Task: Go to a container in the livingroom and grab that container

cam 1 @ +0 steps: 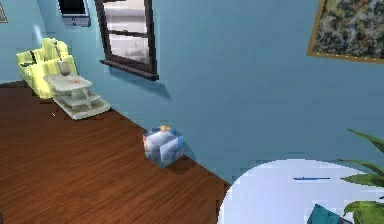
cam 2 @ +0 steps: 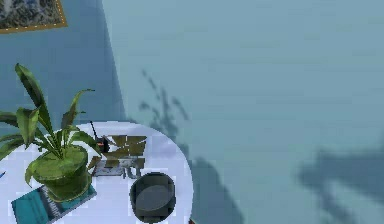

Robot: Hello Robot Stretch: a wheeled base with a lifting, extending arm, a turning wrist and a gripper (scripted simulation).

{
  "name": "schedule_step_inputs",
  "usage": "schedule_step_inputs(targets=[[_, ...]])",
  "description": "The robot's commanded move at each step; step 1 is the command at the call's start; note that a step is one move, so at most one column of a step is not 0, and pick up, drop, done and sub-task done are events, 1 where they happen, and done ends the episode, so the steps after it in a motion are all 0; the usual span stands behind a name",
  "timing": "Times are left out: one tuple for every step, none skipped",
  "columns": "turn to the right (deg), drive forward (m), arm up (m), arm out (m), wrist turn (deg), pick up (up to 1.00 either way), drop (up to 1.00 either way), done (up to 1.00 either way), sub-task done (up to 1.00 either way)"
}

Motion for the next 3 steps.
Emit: schedule_step_inputs(targets=[[0.0,0.00,0.00,0.14,0.0,0.00,0.00,0.00,0.00],[0.0,0.00,0.00,0.00,45.0,0.00,0.00,0.00,0.00],[0.0,0.00,0.00,0.00,45.0,0.00,0.00,0.00,0.00]])
